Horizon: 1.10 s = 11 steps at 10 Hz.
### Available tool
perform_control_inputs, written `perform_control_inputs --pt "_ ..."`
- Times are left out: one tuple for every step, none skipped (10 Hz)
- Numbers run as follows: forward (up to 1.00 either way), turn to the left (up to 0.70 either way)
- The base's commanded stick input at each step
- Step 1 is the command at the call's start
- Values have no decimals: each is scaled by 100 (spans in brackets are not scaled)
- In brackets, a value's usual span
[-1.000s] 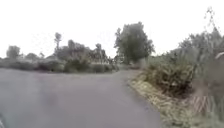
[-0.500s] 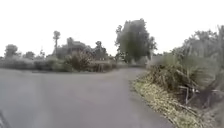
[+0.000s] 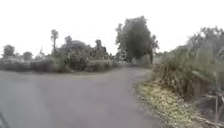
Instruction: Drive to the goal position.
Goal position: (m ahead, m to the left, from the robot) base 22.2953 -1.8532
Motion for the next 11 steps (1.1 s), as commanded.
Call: perform_control_inputs --pt "100 -3" --pt "100 -3" --pt "100 -3" --pt "100 -3" --pt "100 -5" --pt "100 -13" --pt "100 -21" --pt "100 -40" --pt "100 -40" --pt "100 -40" --pt "100 -40"
